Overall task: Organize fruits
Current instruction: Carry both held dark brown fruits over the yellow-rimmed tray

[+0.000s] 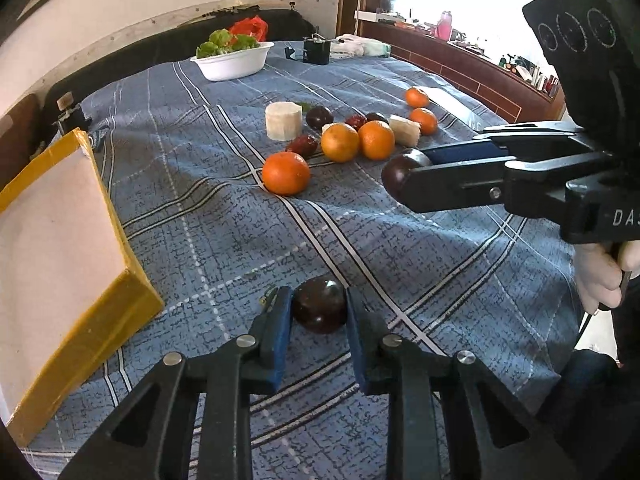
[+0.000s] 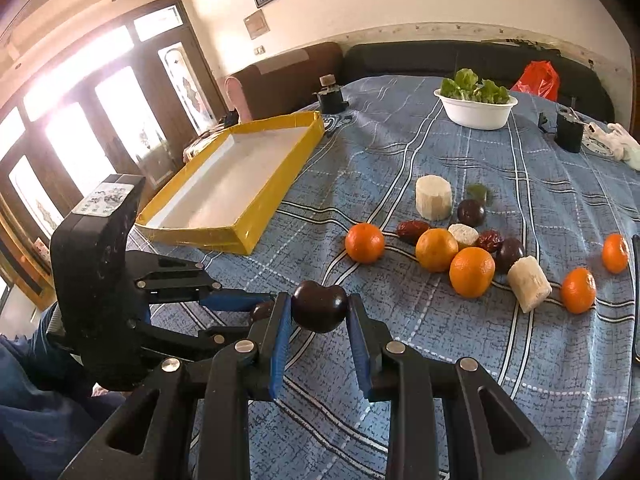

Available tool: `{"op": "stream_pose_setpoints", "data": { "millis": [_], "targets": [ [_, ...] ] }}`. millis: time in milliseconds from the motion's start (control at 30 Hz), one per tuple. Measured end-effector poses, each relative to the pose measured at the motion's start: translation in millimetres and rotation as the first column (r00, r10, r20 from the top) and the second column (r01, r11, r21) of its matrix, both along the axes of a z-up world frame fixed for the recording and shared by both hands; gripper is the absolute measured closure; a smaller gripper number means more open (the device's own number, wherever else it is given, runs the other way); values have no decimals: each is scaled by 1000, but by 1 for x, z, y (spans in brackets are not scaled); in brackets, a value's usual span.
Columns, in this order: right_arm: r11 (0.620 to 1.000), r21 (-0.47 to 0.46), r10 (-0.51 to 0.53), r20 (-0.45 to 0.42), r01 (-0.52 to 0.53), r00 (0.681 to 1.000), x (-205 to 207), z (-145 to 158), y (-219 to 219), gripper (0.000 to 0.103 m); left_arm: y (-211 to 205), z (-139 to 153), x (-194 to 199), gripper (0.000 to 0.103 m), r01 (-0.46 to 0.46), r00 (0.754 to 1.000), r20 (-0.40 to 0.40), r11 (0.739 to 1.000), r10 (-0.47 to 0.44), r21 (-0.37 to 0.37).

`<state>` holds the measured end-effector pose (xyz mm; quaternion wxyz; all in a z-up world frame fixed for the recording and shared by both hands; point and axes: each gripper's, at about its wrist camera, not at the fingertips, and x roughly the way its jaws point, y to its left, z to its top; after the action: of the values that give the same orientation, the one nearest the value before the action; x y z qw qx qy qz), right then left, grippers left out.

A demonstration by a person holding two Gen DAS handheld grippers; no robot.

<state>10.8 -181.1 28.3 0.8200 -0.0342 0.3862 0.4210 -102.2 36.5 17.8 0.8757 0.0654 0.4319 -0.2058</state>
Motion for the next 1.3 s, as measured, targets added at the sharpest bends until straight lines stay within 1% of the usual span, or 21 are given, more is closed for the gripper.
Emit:
{"op": "stream_pose_setpoints", "data": {
  "millis": [133, 233, 333, 433, 500, 567, 633, 667, 733, 800, 867, 900, 967, 1000, 1067, 1167, 1300],
  "targets": [
    [1000, 6, -8, 1, 8, 1000, 3, 3, 0, 72, 6, 15, -1, 78, -41, 998, 50, 999, 42, -16],
    [1000, 17, -9, -1, 9, 1000, 9, 9, 5, 72, 22, 37, 2, 78, -104, 988, 108, 994, 107, -32],
    [999, 37, 3, 5, -3, 1000, 17, 19, 17, 72, 47, 57, 8, 78, -169, 973, 149, 984, 175, -52],
    [998, 66, 22, -2, -22, 1000, 26, 31, 35, 72, 79, 73, 17, 78, -248, 952, 174, 968, 252, -47],
    [996, 75, 41, -7, -40, 999, 32, 37, 50, 72, 99, 80, 27, 78, -285, 941, 175, 957, 288, -48],
    [995, 81, 67, -14, -66, 998, 40, 44, 73, 72, 123, 85, 43, 78, -336, 927, 164, 941, 337, -32],
    [994, 81, 75, -28, -73, 997, 49, 49, 94, 72, 140, 86, 58, 78, -361, 921, 147, 932, 362, -36],
    [993, 88, 79, -47, -75, 996, 58, 51, 106, 72, 150, 85, 67, 78, -383, 914, 134, 923, 384, -33],
    [993, 97, 74, -87, -65, 993, 75, 51, 130, 72, 168, 78, 87, 78, -433, 896, 102, 901, 433, -15],
    [994, 101, 63, -122, -51, 991, 94, 51, 155, 72, 184, 67, 104, 78, -480, 874, 76, 877, 480, -19],
    [994, 103, 58, -160, -42, 985, 109, 48, 178, 72, 194, 56, 111, 78, -515, 856, 48, 857, 515, -23],
    [994, 99, 56, -171, -39, 984, 114, 46, 189, 72, 200, 49, 116, 78, -535, 844, 29, 844, 536, -42],
    [996, 81, 54, -188, -39, 981, 120, 40, 210, 72, 204, 41, 117, 78, -556, 830, 5, 829, 558, -60],
    [997, 67, 47, -185, -35, 982, 122, 37, 219, 72, 205, 40, 117, 78, -563, 826, -2, 823, 564, -75],
    [998, 54, 39, -197, -28, 980, 126, 29, 234, 72, 205, 41, 116, 78, -573, 817, 11, 814, 576, -92],
    [999, 37, 12, -197, -5, 980, 130, 18, 248, 72, 206, 42, 118, 78, -602, 796, 26, 796, 604, -70],
    [1000, 29, 7, -242, 0, 970, 134, 1, 259, 72, 203, 31, 125, 78, -600, 800, -18, 799, 599, -44]
  ]
}}
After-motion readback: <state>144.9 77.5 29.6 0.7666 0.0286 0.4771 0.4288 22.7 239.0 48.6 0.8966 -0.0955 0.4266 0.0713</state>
